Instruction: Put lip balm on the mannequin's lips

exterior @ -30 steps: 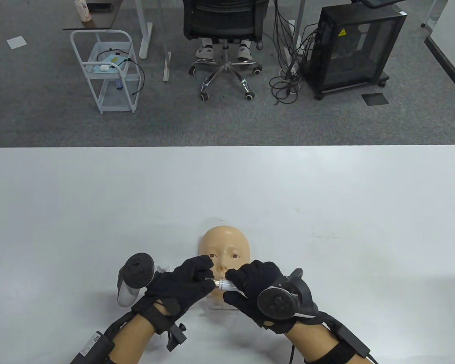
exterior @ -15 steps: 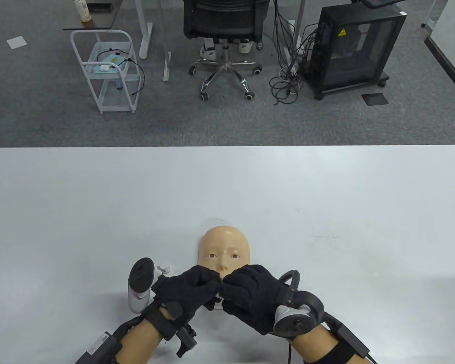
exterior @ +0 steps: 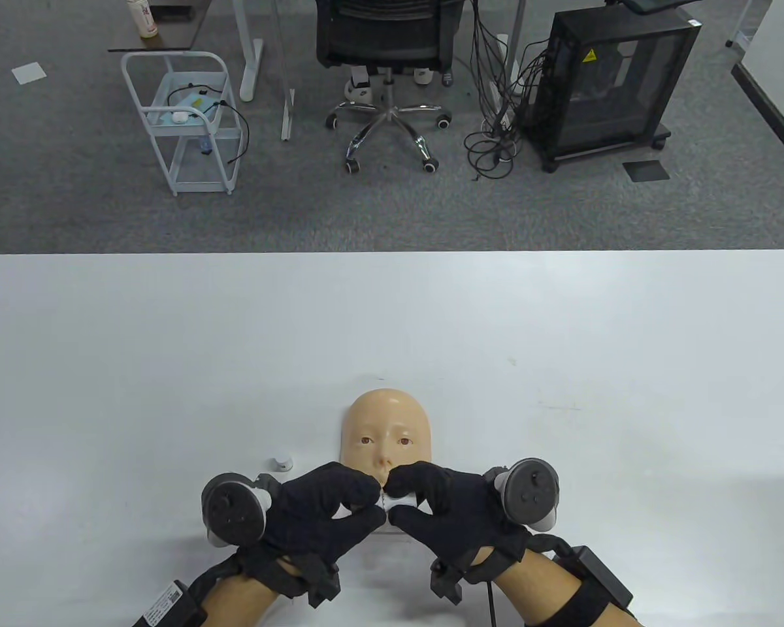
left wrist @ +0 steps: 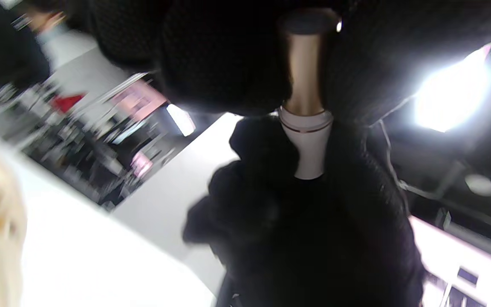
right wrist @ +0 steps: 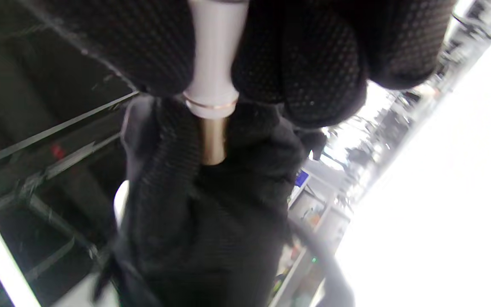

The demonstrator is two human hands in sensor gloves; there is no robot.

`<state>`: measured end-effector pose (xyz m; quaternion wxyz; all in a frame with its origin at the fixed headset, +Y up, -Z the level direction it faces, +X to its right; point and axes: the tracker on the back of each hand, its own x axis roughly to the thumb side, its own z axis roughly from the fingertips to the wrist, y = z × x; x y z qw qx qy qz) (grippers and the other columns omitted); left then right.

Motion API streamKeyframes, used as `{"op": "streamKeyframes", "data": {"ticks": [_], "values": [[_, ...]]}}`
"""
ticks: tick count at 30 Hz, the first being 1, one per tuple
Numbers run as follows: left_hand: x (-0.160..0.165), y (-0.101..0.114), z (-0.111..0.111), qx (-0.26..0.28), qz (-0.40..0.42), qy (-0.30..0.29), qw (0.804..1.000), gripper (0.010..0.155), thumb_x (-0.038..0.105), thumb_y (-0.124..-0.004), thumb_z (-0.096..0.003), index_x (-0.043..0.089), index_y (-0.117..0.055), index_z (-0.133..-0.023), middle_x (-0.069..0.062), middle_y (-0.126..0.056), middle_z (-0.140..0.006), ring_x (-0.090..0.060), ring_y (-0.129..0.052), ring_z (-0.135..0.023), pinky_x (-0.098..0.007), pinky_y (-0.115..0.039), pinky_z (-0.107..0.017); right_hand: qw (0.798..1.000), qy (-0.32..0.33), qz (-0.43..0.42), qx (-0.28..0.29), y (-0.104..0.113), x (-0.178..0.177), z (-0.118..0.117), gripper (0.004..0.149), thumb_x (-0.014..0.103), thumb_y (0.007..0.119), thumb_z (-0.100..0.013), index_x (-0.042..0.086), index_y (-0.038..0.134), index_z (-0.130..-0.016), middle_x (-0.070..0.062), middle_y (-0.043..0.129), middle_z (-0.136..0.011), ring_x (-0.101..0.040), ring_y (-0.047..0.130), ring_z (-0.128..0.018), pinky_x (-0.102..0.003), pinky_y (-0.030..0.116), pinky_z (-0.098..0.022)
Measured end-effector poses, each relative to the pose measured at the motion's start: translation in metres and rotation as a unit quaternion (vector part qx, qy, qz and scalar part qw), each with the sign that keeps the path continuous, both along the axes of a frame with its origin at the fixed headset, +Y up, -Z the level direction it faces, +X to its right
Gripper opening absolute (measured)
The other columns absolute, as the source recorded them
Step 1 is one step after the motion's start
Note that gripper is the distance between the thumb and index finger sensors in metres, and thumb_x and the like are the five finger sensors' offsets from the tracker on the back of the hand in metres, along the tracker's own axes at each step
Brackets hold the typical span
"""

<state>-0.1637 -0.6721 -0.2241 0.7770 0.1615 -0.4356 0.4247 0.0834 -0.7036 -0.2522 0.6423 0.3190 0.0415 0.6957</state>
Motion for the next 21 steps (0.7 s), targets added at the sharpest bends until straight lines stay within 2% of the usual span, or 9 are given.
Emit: {"op": "streamKeyframes", "data": {"ticks": [2,5,10,17,21], "values": [[0.000,0.004,0.004,0.050,-0.026,0.009,0.998,0.047,0.042,-0.103,-0.0518,0.024,-0.076,-0.086,-0.004,-0.093,-0.085,-0.025,-0.098,-0.060,-0.054,-0.076,-0.063,0.997,0.012,-0.025,-0.077,-0.007,-0.001,-0.003,0.055,0.045,0.095,-0.046,0.021,0.074,-0.091,-0.008,0.098,-0.073,-0.028,0.105,-0.048,-0.046,0.088,-0.045],[0.002,0.004,0.006,0.084,-0.050,0.009,0.995,0.048,0.040,-0.103,-0.0517,0.025,-0.075,-0.087,-0.004,-0.090,-0.087,-0.025,-0.097,-0.063,-0.054,-0.074,-0.065,0.984,0.016,-0.042,-0.173,-0.015,-0.001,-0.004,0.055,0.046,0.095,-0.046,0.018,0.076,-0.090,-0.009,0.101,-0.069,-0.027,0.107,-0.042,-0.044,0.091,-0.040],[0.004,0.000,0.004,0.079,-0.059,0.012,0.995,0.049,0.038,-0.104,-0.0514,0.025,-0.074,-0.088,-0.003,-0.089,-0.089,-0.026,-0.095,-0.066,-0.054,-0.072,-0.066,0.969,0.005,-0.039,-0.245,-0.024,0.002,-0.005,0.055,0.048,0.096,-0.046,0.017,0.079,-0.088,-0.008,0.103,-0.065,-0.024,0.109,-0.037,-0.042,0.093,-0.036],[0.005,-0.004,0.001,0.063,-0.059,0.013,0.996,0.050,0.039,-0.104,-0.0517,0.025,-0.073,-0.090,-0.003,-0.088,-0.091,-0.027,-0.094,-0.068,-0.055,-0.071,-0.066,0.966,0.000,-0.036,-0.255,-0.028,0.003,-0.007,0.055,0.049,0.095,-0.046,0.017,0.079,-0.088,-0.007,0.104,-0.063,-0.024,0.110,-0.036,-0.042,0.093,-0.036],[0.007,-0.002,0.004,0.086,-0.069,0.018,0.994,0.050,0.037,-0.104,-0.0517,0.026,-0.073,-0.089,-0.002,-0.087,-0.092,-0.028,-0.093,-0.069,-0.055,-0.070,-0.066,0.957,0.003,-0.046,-0.287,-0.032,0.003,-0.007,0.055,0.051,0.095,-0.046,0.016,0.082,-0.086,-0.006,0.107,-0.059,-0.022,0.111,-0.032,-0.040,0.095,-0.033]]}}
